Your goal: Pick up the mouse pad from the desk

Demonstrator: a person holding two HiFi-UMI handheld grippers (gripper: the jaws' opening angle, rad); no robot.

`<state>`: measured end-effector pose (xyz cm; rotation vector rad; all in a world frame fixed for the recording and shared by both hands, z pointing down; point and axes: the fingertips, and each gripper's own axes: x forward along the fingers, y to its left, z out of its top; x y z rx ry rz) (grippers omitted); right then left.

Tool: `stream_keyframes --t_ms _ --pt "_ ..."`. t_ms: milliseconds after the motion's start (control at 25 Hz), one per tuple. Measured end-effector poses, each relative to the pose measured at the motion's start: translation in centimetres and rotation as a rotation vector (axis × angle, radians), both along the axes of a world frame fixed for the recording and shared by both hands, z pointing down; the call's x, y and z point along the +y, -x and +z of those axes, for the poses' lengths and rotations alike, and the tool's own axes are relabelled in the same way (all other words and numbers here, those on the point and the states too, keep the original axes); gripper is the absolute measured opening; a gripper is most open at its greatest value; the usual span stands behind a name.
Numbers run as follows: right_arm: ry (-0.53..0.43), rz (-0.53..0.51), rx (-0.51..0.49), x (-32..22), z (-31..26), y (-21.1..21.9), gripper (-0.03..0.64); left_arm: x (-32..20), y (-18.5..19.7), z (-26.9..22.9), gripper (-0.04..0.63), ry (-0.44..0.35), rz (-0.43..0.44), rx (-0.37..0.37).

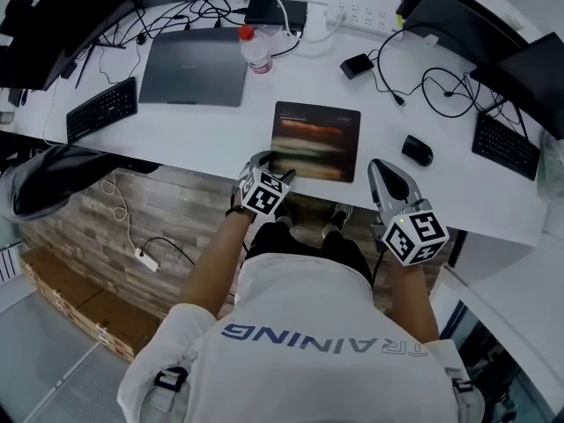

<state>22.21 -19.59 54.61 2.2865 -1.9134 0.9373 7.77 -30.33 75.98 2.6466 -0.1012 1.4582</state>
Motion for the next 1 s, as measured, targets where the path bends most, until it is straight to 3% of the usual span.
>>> stream_keyframes --t_ms 240,680,1000 --pt "0.005 0.0 -0.01 -0.1 0.1 0.1 0.014 -0.2 0.1 0.0 0.254 0.006 -0.028 -0.038" --pt "-0.004 0.023 -0.028 0.3 0.3 -0.5 0.014 -0.1 -0.2 0.1 0.066 0.029 -0.086 -0.066" --pt "-0.028 0.052 -0.007 1.4 -1.0 -1.6 0.014 -0.4 -0.8 -2.8 0.028 0.066 -0.173 0.059"
